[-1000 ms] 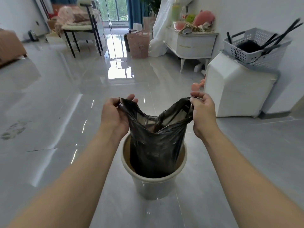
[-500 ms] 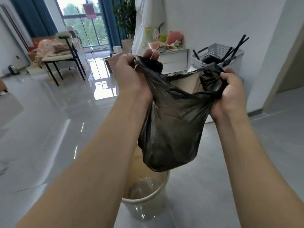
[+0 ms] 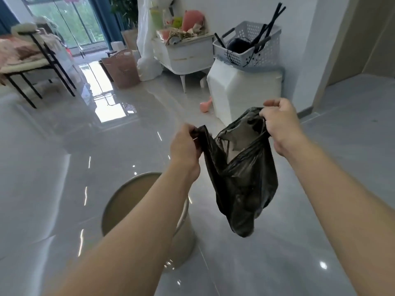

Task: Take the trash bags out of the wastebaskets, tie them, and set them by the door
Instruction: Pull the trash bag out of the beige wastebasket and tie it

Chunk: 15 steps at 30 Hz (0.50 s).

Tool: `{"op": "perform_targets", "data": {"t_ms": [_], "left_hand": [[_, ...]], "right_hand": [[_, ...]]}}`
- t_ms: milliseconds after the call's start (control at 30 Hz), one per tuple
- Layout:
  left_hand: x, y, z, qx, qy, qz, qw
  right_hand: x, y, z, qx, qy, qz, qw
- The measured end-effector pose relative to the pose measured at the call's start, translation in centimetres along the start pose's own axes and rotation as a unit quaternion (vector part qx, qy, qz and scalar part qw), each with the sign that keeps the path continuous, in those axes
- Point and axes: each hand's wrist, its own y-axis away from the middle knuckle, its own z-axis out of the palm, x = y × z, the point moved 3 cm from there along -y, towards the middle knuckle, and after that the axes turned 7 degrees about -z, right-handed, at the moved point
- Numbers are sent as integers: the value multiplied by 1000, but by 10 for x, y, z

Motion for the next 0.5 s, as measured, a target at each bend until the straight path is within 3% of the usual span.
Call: {"op": "perform_targets", "data": {"t_ms": [100, 167, 233, 300, 333, 400, 433, 467, 500], "left_hand": [[-44, -23, -13, 32, -74, -38, 996], [-60, -37, -22, 51, -177, -20, 983], [-60, -47, -27, 58, -348, 51, 934], [-54, -55, -29, 45, -517, 110, 848], [-51, -60, -28, 47, -624, 113, 772], [-43, -65, -17, 63, -797, 115, 589], [-40, -65, -6, 67, -828, 137, 539], [-40, -62, 8, 53, -830, 178, 526], [-43, -58, 25, 9, -815, 222, 536]], "right_hand": [[36, -4, -22, -11, 131, -10, 991], [54, -5, -40, -34, 237, -29, 971], [62, -7, -58, -62, 377, -73, 921], [63, -10, -75, -98, 499, -107, 854], [62, -11, -81, -113, 540, -112, 826], [60, -12, -90, -131, 582, -117, 794], [59, -11, -91, -134, 589, -126, 787], [57, -9, -92, -134, 591, -139, 783], [56, -8, -93, -135, 591, -155, 780]]}}
